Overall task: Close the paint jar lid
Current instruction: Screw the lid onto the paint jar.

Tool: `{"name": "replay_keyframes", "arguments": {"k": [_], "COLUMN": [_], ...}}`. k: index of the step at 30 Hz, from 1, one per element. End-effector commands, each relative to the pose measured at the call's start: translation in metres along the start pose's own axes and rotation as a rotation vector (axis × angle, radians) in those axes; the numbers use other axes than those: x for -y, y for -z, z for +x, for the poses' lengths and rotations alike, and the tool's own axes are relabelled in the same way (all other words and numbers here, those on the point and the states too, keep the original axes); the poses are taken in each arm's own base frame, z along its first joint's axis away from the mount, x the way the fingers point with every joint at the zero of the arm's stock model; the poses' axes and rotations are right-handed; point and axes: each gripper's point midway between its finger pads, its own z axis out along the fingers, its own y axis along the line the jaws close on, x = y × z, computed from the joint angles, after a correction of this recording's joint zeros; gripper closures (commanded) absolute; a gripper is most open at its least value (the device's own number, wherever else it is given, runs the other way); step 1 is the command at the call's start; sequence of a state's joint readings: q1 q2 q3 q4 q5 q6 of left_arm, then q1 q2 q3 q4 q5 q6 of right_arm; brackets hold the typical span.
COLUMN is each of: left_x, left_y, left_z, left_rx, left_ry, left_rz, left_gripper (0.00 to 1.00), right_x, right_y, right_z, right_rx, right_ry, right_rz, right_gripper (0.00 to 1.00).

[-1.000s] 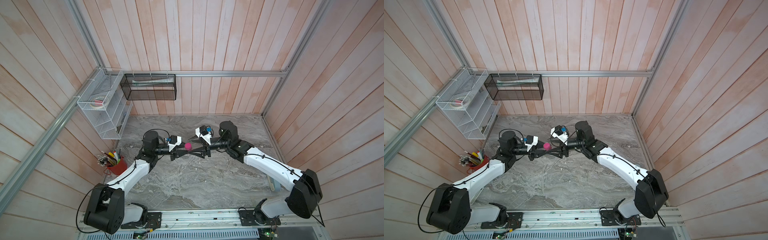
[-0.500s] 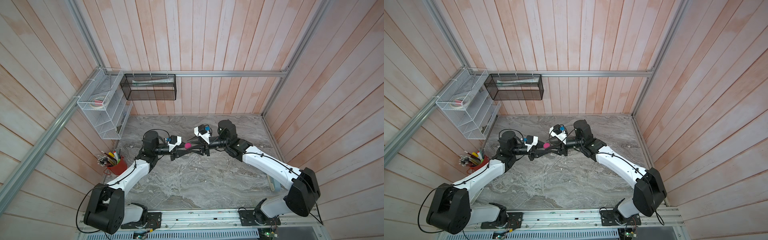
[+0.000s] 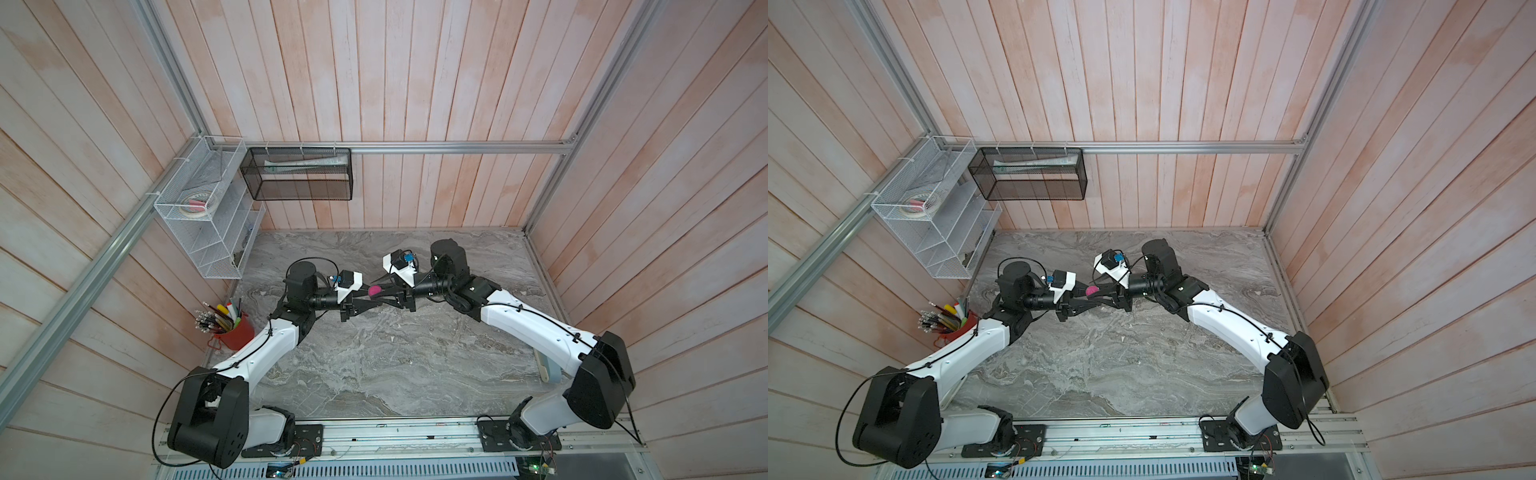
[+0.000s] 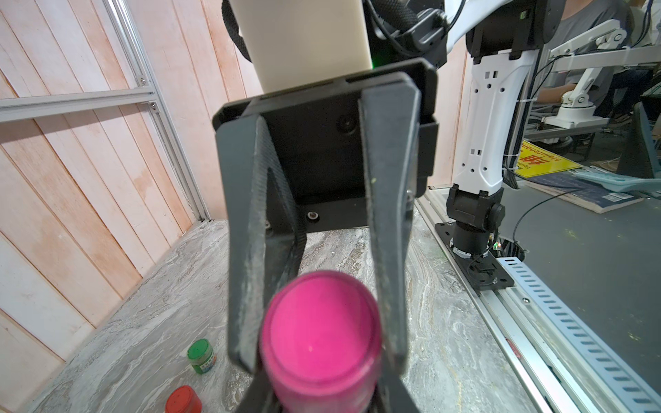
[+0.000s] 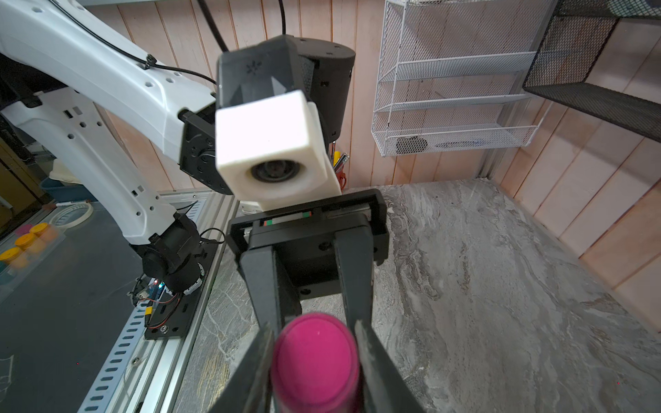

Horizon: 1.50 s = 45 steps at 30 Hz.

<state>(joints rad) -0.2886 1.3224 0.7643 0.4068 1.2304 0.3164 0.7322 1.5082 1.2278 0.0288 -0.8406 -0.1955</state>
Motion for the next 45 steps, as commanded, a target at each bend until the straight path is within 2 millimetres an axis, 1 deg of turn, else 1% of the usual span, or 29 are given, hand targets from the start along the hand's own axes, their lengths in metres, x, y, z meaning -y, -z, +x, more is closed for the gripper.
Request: {"name": "replay_keyframes", "arguments": {"k": [1,3,5,8,12,17,19,24,31,36,39,42,45], "left_x": [-0.005,-0.009,-0.013,-0.022,-0.031,-0.045,-0.047,-0.056,-0.073,-0.075,-0.076,-0.078,-0.080], "left_y": [-0.001,0.000,0.001,0.004,0.008,0.015,0.016,0.019,0.033,0.039,0.040,0.038,0.036], "left_z": [-0.002,-0.002,-0.004,-0.006,-0.010,-0.018,-0.023,-0.032,-0.038,-0.044,-0.041,-0.032,-0.021], "left_rx": [-0.002,-0.014,-0.027,-0.041,-0.053,-0.075,-0.078,-0.082,-0.085,-0.075,-0.082,-0.102,-0.124], "left_ry": [-0.017,-0.028,-0.043,-0.065,-0.096,-0.145,-0.168,-0.208,-0.211,-0.230,-0.224,-0.211,-0.187], "left_rz": [-0.023,-0.053,-0.088,-0.148,-0.230,-0.356,-0.390,-0.498,-0.670,-0.714,-0.722,-0.718,-0.713], "left_gripper": [0.68,0.68,0.68,0.69,0.69,0.70,0.70,0.70,0.70,0.70,0.70,0.70,0.70], "right_x": [0.001,0.009,0.023,0.038,0.056,0.078,0.085,0.095,0.096,0.096,0.096,0.092,0.084], "right_y": [-0.008,-0.010,-0.011,-0.008,-0.003,-0.003,-0.003,-0.004,-0.026,-0.033,-0.032,-0.027,-0.016], "right_z": [0.006,0.012,0.021,0.029,0.037,0.049,0.050,0.045,0.049,0.052,0.053,0.047,0.040], "right_rx": [-0.037,-0.063,-0.103,-0.129,-0.157,-0.212,-0.205,-0.137,-0.129,-0.118,-0.112,-0.096,-0.070], "right_ry": [-0.023,-0.028,-0.029,-0.040,-0.062,-0.073,-0.096,-0.170,-0.213,-0.248,-0.258,-0.247,-0.237], "right_rz": [0.021,0.078,0.172,0.274,0.396,0.573,0.623,0.725,0.826,0.846,0.847,0.841,0.836], "right_gripper": [0.72,0.74,0.76,0.76,0.76,0.77,0.78,0.78,0.77,0.76,0.65,0.41,0.31]}}
